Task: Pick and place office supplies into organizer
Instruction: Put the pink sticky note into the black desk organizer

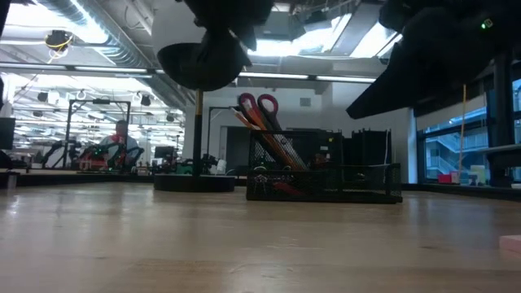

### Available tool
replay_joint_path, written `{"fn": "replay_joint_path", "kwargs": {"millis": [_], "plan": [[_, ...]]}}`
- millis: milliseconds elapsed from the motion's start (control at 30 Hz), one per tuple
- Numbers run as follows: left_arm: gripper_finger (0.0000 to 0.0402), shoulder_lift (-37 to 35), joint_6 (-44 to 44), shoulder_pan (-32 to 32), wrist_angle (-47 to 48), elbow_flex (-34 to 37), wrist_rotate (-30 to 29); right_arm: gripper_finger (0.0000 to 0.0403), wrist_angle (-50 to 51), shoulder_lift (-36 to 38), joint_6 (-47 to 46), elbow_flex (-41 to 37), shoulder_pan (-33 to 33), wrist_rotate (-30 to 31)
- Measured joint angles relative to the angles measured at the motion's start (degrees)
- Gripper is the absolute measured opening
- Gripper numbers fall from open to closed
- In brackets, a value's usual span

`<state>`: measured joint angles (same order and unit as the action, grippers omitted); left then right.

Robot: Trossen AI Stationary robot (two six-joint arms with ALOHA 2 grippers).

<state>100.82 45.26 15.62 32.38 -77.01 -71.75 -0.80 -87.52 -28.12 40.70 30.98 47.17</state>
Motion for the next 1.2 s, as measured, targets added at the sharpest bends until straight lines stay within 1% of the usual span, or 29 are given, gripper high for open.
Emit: {"fn": "replay_joint_path", "kwargs": {"millis": [67,100,133,200,267,367,433,500,600,700,867,1033,1200], "plan": [[0.0122,-1.02,-7.03,0.67,1.22,0.00,3.08,0.0236,1.04,0.61,0.02,0.53,0.00,-3.43],[0.0122,-1.62,-11.13,0.86,1.89,0.00,5.98,0.0236,1.95,1.23,0.06,0.84,0.00,-5.79],[0.0122,-2.23,-15.63,0.95,2.42,0.00,10.14,0.0236,3.06,1.90,-0.23,1.29,0.00,-8.57],[0.0122,-3.45,-24.74,0.92,2.95,0.00,21.04,0.0236,5.01,3.62,-1.42,1.84,0.00,-15.90],[0.0122,-4.52,-31.97,0.75,2.87,0.00,34.08,0.0236,6.14,5.66,-3.25,1.96,0.00,-25.26],[0.0123,-4.84,-38.37,0.22,0.30,0.00,50.83,0.0236,6.64,8.53,-5.24,1.98,0.04,-38.71],[0.0123,-4.57,-40.21,0.08,-3.25,0.21,58.27,0.0236,6.60,9.68,-6.17,2.00,0.07,-43.99],[0.0123,-3.44,-40.96,0.37,-9.25,0.71,63.59,0.0236,6.62,9.95,-6.20,2.00,0.25,-46.45],[0.0123,-0.89,-39.96,1.76,-17.24,1.73,67.52,0.0236,7.24,9.11,-5.92,2.02,1.50,-47.06],[0.0123,1.55,-39.15,3.56,-24.05,2.39,68.14,0.0236,9.14,7.54,-5.72,2.00,3.64,-47.43],[0.0123,6.57,-40.07,6.58,-35.84,2.67,67.00,0.0236,9.07,5.37,-2.37,2.00,8.44,-47.19],[0.0123,12.92,-40.04,9.79,-51.52,2.66,66.80,0.0236,8.39,2.58,-2.66,2.00,12.21,-46.85],[0.0123,17.79,-40.04,12.23,-64.61,2.61,63.48,0.0236,7.80,-2.29,-2.86,2.00,13.73,-45.41]]}}
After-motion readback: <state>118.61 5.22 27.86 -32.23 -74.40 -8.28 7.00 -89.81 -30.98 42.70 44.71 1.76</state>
